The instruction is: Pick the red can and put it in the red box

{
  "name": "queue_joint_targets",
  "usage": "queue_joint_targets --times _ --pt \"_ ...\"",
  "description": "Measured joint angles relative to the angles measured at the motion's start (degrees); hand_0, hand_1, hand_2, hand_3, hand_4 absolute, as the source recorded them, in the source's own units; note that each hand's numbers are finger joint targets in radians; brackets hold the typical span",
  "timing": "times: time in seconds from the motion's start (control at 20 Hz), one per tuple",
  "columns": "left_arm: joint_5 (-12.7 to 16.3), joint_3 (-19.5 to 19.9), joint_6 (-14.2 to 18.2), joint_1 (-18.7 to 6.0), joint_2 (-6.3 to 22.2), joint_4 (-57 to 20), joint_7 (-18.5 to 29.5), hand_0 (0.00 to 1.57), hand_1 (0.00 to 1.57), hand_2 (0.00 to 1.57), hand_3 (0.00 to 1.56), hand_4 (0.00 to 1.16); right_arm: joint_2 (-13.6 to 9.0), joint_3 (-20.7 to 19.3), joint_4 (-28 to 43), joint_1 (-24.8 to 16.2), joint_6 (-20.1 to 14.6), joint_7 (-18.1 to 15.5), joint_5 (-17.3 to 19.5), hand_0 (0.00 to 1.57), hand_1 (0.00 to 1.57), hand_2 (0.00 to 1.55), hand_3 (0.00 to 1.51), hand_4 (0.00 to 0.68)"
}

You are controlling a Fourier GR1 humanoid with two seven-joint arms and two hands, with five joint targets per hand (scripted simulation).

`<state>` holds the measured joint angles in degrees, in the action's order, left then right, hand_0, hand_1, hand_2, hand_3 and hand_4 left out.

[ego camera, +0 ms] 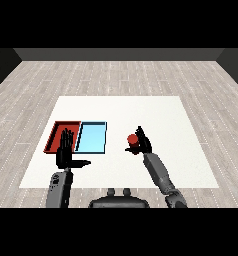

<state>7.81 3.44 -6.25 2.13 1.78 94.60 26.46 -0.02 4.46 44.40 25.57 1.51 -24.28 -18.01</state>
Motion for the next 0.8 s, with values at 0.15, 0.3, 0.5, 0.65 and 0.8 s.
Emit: queue_joint_targets --times 0.15,0.3,0.5,0.65,0.8 --pt "-0.1 0.4 0.2 -1.8 0.3 -1.6 -0.3 0.0 0.0 0.0 0.0 0.0 0.0 1.7 -0.1 -0.1 -3.9 -0.8 0.3 1.52 1.52 1.5 1.46 0.493" --pt "-0.3 -0.2 0.6 -0.8 0.0 0.2 -0.9 0.0 0.0 0.0 0.0 0.0 -0.5 1.9 -0.2 0.3 -6.6 0.6 2.0 1.53 1.53 1.48 1.43 0.573" --pt "-0.5 0.1 0.6 -1.3 0.0 -1.2 0.1 0.0 0.0 0.0 0.0 0.0 -0.2 3.3 -0.2 0.8 -10.2 1.7 4.0 1.54 1.54 1.47 1.42 0.575" --pt "0.3 0.3 0.4 -1.4 0.4 0.2 -1.4 0.0 0.0 0.0 0.0 0.0 -0.1 4.2 1.8 -0.4 -11.7 3.5 6.1 1.53 1.53 1.47 1.42 0.551" --pt "0.1 0.5 0.5 -1.4 0.3 -0.6 -0.8 0.0 0.0 0.0 0.0 0.0 -0.3 4.4 1.7 0.4 -12.4 5.3 6.8 1.53 1.53 1.47 1.41 0.546"
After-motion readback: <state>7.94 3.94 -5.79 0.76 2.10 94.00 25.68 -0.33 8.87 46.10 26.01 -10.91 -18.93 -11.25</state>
